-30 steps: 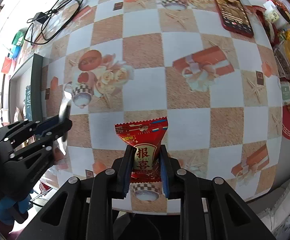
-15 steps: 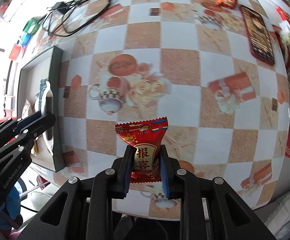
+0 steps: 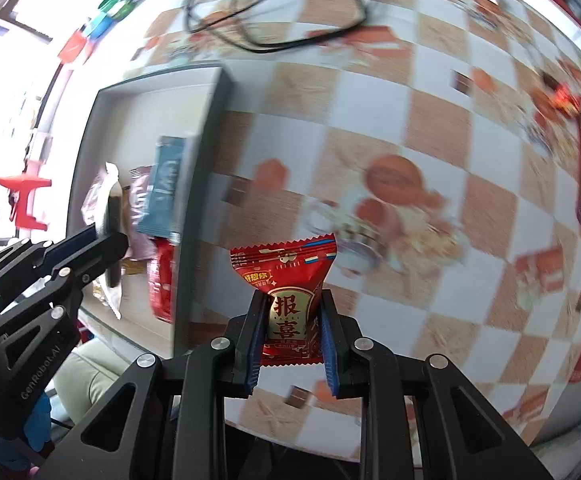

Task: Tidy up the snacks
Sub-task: 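Carry both snacks over the white tray and lower them inside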

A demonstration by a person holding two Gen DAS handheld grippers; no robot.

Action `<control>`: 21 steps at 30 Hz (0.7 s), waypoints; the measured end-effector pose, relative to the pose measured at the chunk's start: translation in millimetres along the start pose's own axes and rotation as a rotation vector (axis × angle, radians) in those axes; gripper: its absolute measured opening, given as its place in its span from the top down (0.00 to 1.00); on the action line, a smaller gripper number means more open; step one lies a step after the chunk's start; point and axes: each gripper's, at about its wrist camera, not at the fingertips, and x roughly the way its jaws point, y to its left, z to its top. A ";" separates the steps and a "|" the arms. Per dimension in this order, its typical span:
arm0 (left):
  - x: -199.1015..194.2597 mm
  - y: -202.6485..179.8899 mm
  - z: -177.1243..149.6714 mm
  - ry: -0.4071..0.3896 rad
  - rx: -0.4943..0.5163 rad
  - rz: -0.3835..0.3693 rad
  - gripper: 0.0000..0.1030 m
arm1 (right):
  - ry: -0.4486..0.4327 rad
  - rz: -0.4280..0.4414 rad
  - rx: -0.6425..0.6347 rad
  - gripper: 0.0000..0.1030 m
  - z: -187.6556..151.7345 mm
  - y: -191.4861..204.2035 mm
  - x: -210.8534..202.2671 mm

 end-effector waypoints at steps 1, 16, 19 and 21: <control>-0.4 6.6 -1.4 0.000 -0.013 0.004 0.84 | 0.002 0.002 -0.013 0.75 3.3 6.6 0.9; 13.2 68.4 -12.8 0.050 -0.124 0.035 0.84 | 0.037 0.011 -0.138 0.75 45.6 88.8 22.2; 18.8 70.6 -12.5 0.063 -0.125 0.031 0.84 | 0.042 0.009 -0.138 0.75 52.4 94.0 25.1; 22.6 71.1 -11.6 0.071 -0.123 0.031 0.84 | 0.047 0.010 -0.133 0.75 58.2 97.1 27.3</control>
